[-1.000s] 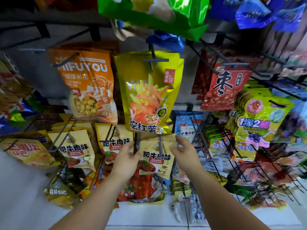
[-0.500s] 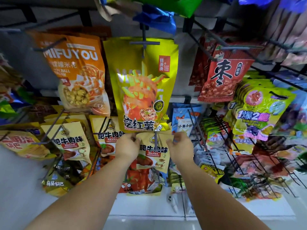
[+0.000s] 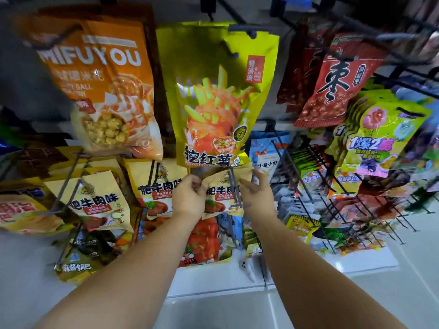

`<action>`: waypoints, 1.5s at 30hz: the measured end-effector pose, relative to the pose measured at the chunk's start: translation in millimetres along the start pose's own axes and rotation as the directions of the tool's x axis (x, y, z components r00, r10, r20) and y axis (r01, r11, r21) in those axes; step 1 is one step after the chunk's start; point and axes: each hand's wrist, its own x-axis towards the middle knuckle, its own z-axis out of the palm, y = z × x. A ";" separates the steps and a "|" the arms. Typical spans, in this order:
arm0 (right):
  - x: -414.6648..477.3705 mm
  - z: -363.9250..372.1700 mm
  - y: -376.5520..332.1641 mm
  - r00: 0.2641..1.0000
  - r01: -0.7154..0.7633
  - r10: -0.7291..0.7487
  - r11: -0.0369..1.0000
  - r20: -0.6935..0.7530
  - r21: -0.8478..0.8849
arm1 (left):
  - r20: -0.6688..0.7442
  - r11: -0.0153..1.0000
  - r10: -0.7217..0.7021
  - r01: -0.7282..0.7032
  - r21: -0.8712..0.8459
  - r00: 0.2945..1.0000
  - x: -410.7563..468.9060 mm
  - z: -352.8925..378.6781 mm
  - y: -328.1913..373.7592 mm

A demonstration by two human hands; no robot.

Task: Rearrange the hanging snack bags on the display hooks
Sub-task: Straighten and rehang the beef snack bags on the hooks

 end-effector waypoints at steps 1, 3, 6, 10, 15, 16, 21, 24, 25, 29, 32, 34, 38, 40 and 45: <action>-2.6 0.7 1.2 1.000 0.014 -0.015 0.999 -0.025 -0.042 | 0.032 1.000 0.023 -0.023 -0.001 0.999 -2.7 -5.0 -5.4; -16.0 6.5 0.6 0.992 -0.025 0.017 0.997 -0.121 -0.070 | 0.103 0.999 0.047 -0.049 0.012 0.994 -9.5 -19.8 -19.5; -31.7 24.5 12.1 0.991 -0.059 0.063 0.998 -0.118 0.037 | 0.174 0.998 0.058 -0.064 0.028 0.983 -21.7 -51.9 -47.0; -55.3 67.0 23.5 0.966 -0.138 0.101 0.980 -0.236 -0.146 | 0.140 0.998 0.062 -0.066 0.023 0.988 -27.9 -105.2 -90.1; -85.1 128.9 16.7 0.984 -0.119 0.090 0.973 -0.152 -0.195 | -0.036 1.000 -0.001 0.002 0.030 0.999 -19.1 -170.9 -135.3; -87.7 138.9 12.0 0.992 -0.072 0.046 0.971 -0.119 -0.227 | -0.069 1.000 -0.028 0.028 0.009 0.997 -16.0 -181.8 -143.4; -79.8 169.0 -2.7 0.997 -0.076 0.076 0.991 -0.007 -0.109 | -0.218 0.987 -0.158 0.150 -0.055 0.963 0.7 -226.9 -163.4; -66.8 178.7 -3.1 0.995 -0.098 0.097 0.991 -0.016 -0.091 | -0.222 0.979 -0.187 0.161 -0.127 0.957 18.8 -242.8 -171.5; -64.0 180.9 -3.6 0.994 -0.102 0.098 0.990 -0.043 -0.100 | -0.187 0.973 -0.200 0.174 -0.149 0.962 24.3 -246.1 -173.4; -60.1 188.6 -2.8 0.981 -0.123 0.099 0.982 -0.167 -0.142 | -0.108 0.965 -0.211 0.189 -0.184 0.971 39.0 -250.7 -173.7; -61.6 191.6 -2.3 0.965 -0.164 0.127 0.974 -0.229 -0.155 | -0.104 0.951 -0.223 0.193 -0.242 0.969 43.0 -247.3 -170.5; -62.1 192.6 -1.1 0.963 -0.169 0.128 0.972 -0.239 -0.162 | -0.112 0.948 -0.230 0.196 -0.251 0.967 45.6 -244.9 -172.5; -64.7 192.9 -2.3 0.973 -0.102 0.073 0.987 -0.218 -0.124 | -0.148 0.954 -0.218 0.179 -0.241 0.965 49.7 -243.1 -179.8; -68.1 191.0 -6.3 0.974 -0.100 0.076 0.990 -0.214 -0.101 | -0.145 0.950 -0.196 0.151 -0.273 0.970 49.6 -241.9 -181.4; -74.9 191.5 -7.1 0.979 -0.085 0.067 0.993 -0.195 -0.086 | -0.058 0.888 -0.185 0.142 -0.438 0.981 40.0 -239.2 -174.5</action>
